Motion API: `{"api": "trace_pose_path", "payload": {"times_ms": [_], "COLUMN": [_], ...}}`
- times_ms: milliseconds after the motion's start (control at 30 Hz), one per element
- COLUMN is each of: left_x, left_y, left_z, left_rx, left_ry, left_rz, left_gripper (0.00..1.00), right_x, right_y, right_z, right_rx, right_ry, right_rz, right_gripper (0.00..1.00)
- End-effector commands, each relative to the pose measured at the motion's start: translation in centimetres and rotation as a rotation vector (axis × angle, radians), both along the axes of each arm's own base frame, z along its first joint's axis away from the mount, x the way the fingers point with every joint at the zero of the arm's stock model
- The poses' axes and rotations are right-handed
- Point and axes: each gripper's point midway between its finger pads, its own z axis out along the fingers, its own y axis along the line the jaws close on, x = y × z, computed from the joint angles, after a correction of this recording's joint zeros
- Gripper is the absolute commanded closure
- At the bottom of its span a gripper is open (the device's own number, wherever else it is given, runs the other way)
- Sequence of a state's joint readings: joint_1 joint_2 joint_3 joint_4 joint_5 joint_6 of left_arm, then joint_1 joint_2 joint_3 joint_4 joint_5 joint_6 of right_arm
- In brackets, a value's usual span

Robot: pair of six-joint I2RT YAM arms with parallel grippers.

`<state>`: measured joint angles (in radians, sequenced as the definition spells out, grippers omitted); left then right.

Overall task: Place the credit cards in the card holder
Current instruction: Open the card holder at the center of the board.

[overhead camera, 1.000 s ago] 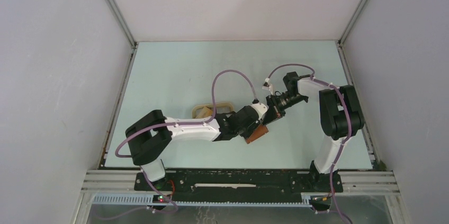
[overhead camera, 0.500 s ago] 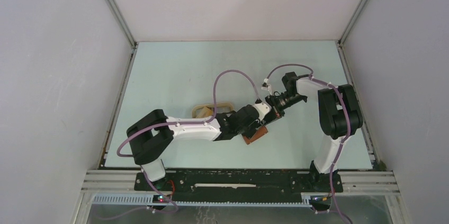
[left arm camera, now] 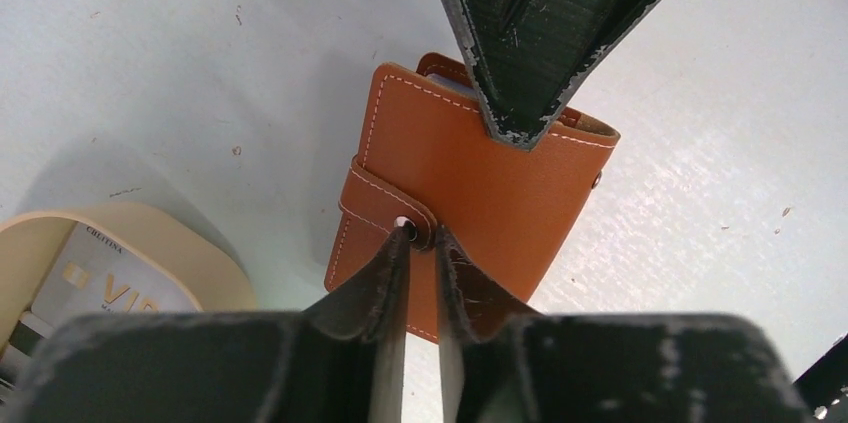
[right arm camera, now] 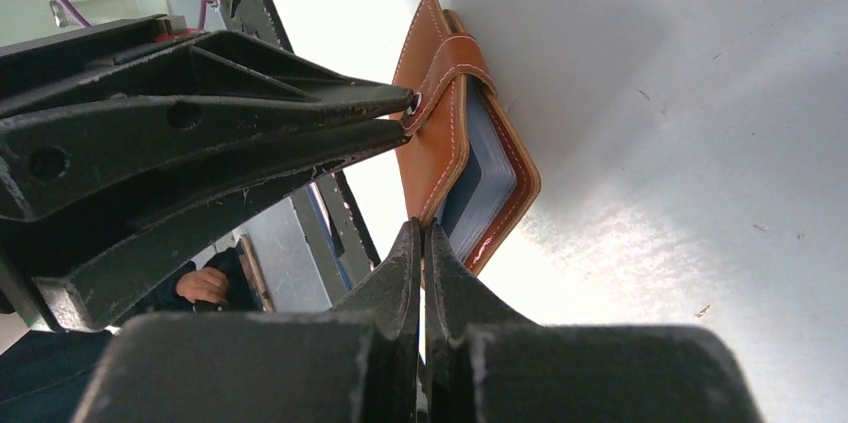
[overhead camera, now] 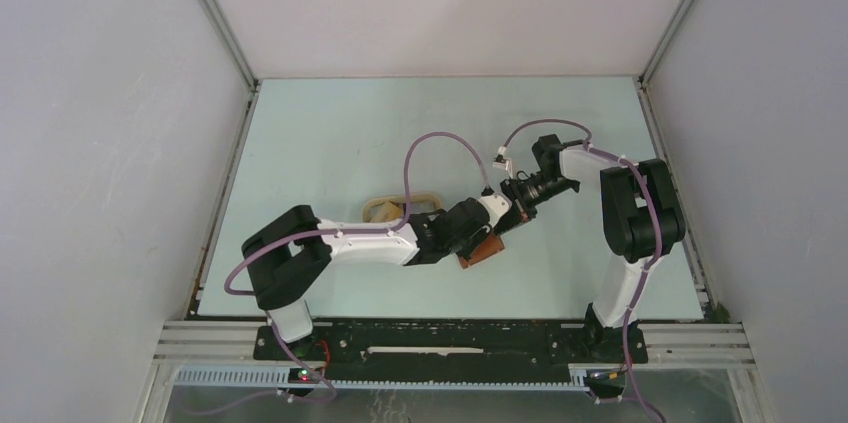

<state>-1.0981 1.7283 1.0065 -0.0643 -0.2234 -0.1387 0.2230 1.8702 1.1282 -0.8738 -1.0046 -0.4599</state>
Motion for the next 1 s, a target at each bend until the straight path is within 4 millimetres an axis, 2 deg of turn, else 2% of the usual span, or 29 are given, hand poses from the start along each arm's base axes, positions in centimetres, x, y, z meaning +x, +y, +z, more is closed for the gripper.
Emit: {"api": "trace_pose_path", "payload": {"times_ms": [0, 67, 100, 433, 567, 967], "left_x": [2.0, 2.1, 2.1, 3.2, 3.8, 4.0], "left_y": [0.3, 0.5, 0.5, 2.4, 2.7, 3.1], "left_z": [1.0, 1.1, 1.2, 2.5, 3.5, 4.4], "left_rx": [0.002, 0.002, -0.001, -0.043, -0.111, -0.222], "left_ry": [-0.051, -0.056, -0.061, -0.106, -0.114, -0.057], "left_rz": [0.042, 0.049, 0.056, 0.141, 0.177, 0.211], "left_gripper": [0.86, 0.97, 1.0, 1.0, 1.0, 1.0], "right_x": [0.1, 0.2, 0.2, 0.3, 0.5, 0.9], "right_y": [0.5, 0.5, 0.5, 0.1, -0.2, -0.7], "right_z": [1.1, 1.0, 1.0, 0.4, -0.2, -1.0], "right_rx": [0.032, 0.03, 0.03, -0.008, -0.043, -0.097], "right_ry": [-0.003, -0.004, -0.005, -0.005, -0.005, -0.011], "right_rz": [0.013, 0.013, 0.013, 0.007, -0.001, -0.013], "right_gripper": [1.0, 1.0, 1.0, 1.0, 1.0, 1.0]}}
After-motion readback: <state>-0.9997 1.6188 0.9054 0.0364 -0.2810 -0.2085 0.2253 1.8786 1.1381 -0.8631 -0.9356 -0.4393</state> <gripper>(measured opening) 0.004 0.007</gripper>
